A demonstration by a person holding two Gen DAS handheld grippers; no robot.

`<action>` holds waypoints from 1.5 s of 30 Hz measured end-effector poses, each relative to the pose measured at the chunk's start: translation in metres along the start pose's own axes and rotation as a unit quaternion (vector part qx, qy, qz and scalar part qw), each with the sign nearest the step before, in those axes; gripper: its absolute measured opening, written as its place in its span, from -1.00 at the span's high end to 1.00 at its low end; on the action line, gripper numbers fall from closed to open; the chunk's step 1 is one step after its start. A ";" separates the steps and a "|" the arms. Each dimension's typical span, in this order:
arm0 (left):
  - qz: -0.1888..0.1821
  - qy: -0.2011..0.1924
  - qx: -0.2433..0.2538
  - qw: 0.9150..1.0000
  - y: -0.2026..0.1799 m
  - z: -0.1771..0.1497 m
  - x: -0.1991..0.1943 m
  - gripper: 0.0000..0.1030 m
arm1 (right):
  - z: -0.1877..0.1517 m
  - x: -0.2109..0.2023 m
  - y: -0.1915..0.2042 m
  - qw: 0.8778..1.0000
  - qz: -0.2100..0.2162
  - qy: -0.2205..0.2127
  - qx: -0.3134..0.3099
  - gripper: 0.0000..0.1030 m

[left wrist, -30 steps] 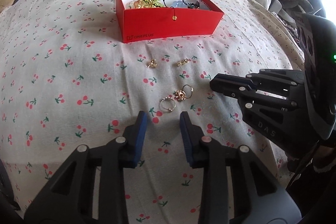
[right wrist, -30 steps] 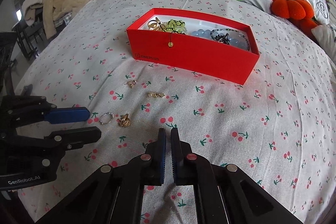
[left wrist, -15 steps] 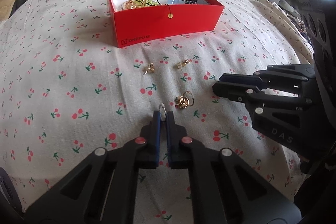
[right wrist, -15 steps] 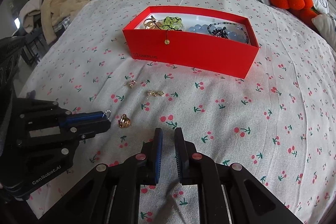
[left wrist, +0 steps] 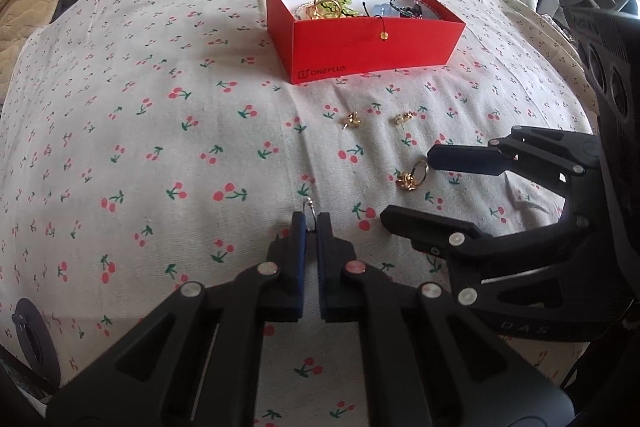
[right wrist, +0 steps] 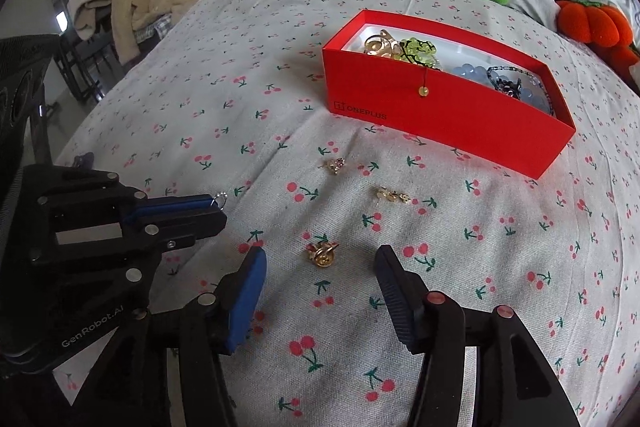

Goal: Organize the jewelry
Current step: 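Grasp a gold earring with the right tool while the left tool holds the silver ring, then carry the silver ring and gold earring over the red box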

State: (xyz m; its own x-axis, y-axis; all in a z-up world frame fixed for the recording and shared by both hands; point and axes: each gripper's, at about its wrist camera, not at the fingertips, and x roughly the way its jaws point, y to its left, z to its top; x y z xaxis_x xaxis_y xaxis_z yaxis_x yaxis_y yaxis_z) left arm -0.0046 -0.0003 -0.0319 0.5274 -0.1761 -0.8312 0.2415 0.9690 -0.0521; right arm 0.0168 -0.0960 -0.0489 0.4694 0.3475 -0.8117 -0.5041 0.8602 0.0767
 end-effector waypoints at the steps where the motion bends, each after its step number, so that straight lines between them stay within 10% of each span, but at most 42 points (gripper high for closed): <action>1: 0.000 0.001 -0.003 1.000 0.001 0.000 0.000 0.88 | 0.001 0.002 0.002 1.000 -0.001 0.000 -0.002 -0.12; 19: -0.009 0.005 -0.018 1.000 0.007 0.000 0.001 0.88 | 0.004 0.005 -0.004 1.000 0.012 0.007 0.002 0.72; 45: -0.017 -0.027 -0.045 0.998 -0.008 0.046 -0.014 0.88 | 0.040 -0.044 -0.070 0.994 -0.019 -0.008 0.110 0.73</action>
State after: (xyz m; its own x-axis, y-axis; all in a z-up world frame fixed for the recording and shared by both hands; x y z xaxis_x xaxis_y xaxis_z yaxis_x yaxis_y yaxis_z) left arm 0.0232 -0.0129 0.0057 0.5640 -0.2159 -0.7971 0.1879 0.9735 -0.1308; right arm 0.0605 -0.1566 0.0049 0.4979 0.3182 -0.8068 -0.3167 0.9327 0.1725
